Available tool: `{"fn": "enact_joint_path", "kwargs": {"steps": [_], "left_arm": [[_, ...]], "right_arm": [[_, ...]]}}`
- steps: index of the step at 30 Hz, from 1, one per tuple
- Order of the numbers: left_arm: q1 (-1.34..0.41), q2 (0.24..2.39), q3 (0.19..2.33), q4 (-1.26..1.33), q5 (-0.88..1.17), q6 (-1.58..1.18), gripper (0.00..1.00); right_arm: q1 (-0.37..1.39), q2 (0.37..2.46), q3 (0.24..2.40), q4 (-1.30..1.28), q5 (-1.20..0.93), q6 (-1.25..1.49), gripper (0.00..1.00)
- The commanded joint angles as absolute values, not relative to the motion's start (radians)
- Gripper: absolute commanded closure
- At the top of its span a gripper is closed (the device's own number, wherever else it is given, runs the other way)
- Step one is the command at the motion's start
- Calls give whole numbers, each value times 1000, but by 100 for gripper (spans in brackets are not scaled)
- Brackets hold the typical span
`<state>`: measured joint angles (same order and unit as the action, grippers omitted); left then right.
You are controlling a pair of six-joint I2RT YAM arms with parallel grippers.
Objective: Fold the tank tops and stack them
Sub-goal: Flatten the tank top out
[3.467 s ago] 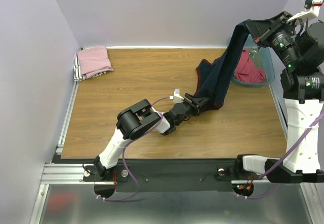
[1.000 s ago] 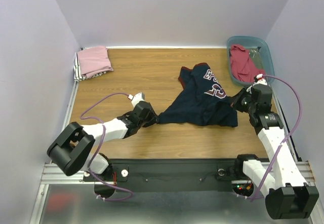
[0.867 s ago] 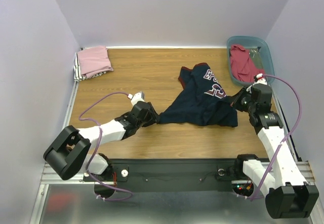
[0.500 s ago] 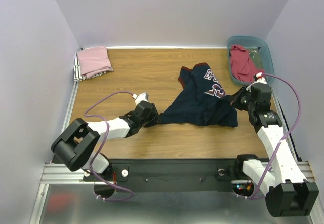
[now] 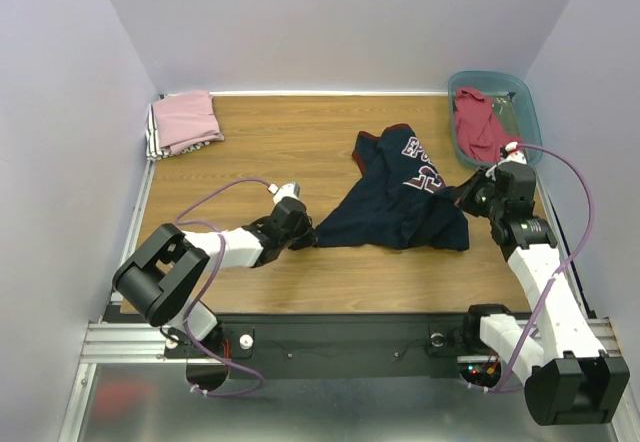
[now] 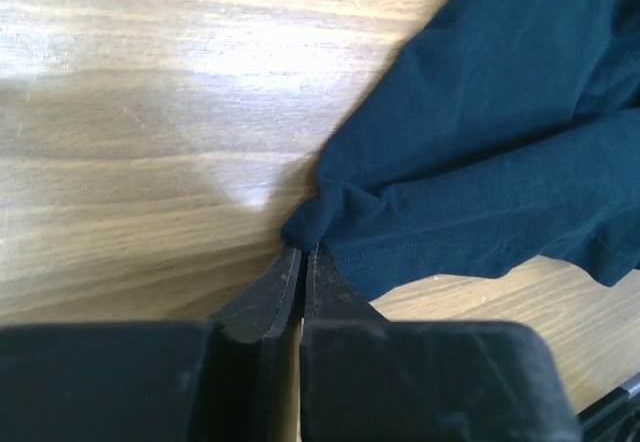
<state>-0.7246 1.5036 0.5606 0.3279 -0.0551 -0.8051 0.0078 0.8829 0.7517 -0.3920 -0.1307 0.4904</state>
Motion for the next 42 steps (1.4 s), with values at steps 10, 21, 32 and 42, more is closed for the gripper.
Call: {"fn": "enact_joint_path", "kwargs": {"steps": [10,21,32,42], "left_arm": [[-618,1054,921,-71,-123,-677,100],[-575,977,1606,-276,-196,-583,100],[-574,1017,1888,-313,-247,-549,100],[-493,1213,1945,-196,-207,-545,100]], "right_arm": [[5,913,1192,-390,-129,534,99],[5,1026,1761,-459,-54,529,100],[5,1035,2008,-468,-69,526,100],[5,1268,1939,-365,-213,586,100]]}}
